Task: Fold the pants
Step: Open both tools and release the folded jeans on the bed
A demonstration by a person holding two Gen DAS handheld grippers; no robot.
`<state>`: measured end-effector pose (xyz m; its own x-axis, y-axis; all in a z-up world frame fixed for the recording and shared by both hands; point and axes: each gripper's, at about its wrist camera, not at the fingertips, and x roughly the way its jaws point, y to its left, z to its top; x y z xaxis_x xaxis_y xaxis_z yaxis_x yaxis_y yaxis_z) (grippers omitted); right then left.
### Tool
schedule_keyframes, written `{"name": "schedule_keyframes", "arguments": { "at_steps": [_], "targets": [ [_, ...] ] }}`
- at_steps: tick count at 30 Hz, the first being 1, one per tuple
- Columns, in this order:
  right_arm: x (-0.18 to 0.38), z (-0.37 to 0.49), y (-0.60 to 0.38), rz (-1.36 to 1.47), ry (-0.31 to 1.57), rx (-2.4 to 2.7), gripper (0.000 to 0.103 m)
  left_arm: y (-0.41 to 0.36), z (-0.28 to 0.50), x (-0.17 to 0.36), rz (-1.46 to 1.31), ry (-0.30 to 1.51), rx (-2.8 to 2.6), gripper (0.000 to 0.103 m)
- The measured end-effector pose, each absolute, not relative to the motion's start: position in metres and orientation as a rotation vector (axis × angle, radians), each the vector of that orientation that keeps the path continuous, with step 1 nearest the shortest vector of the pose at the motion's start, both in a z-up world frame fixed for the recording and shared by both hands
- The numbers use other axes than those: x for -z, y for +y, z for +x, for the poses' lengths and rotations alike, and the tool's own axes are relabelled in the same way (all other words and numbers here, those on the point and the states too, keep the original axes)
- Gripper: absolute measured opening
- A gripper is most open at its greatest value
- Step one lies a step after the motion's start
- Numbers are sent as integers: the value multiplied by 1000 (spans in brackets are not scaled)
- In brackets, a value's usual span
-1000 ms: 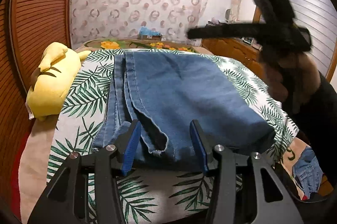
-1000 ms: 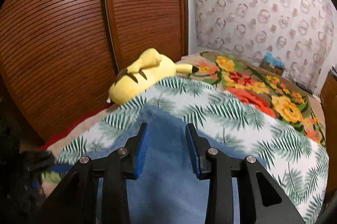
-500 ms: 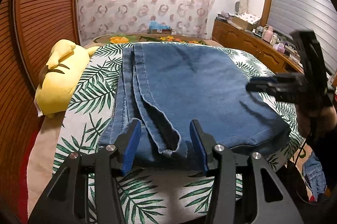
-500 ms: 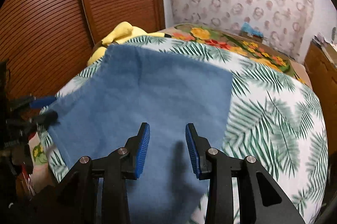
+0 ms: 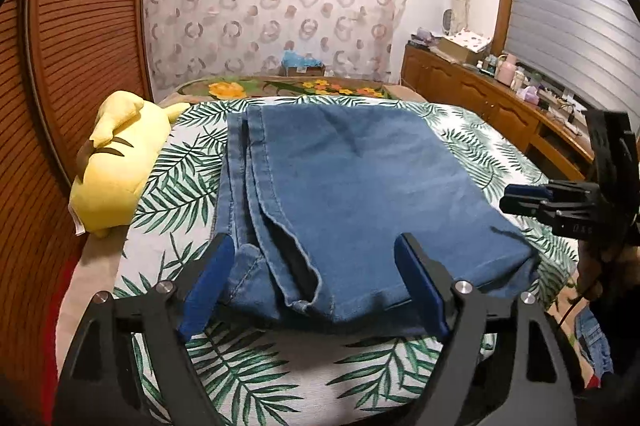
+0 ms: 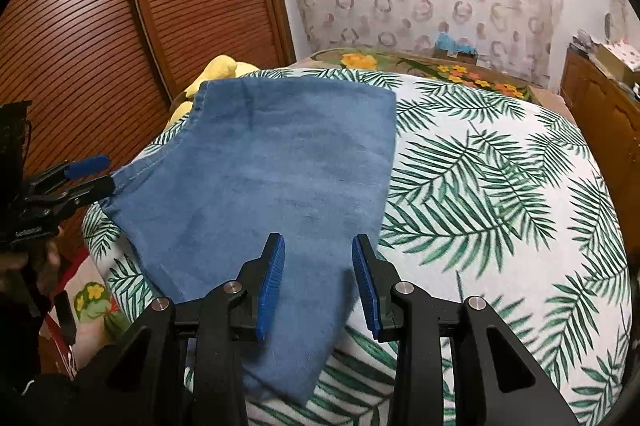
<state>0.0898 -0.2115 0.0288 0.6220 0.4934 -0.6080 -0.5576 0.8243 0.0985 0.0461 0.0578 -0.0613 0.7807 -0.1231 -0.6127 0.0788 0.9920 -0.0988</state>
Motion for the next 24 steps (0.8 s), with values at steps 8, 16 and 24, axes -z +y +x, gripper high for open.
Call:
{"name": "schedule_keyframes", "arguments": {
  "at_steps": [8,16,24],
  "targets": [
    [-36,74,-227,-79,667,-588,37,42,47,58,-51,658,109,86],
    [-26,70,-225,-72,702,-585,49,14,47,64,-14,681,145,86],
    [-16,73,-215,-69,751,-574,49,1,49,84,41,734,141,86]
  ]
}}
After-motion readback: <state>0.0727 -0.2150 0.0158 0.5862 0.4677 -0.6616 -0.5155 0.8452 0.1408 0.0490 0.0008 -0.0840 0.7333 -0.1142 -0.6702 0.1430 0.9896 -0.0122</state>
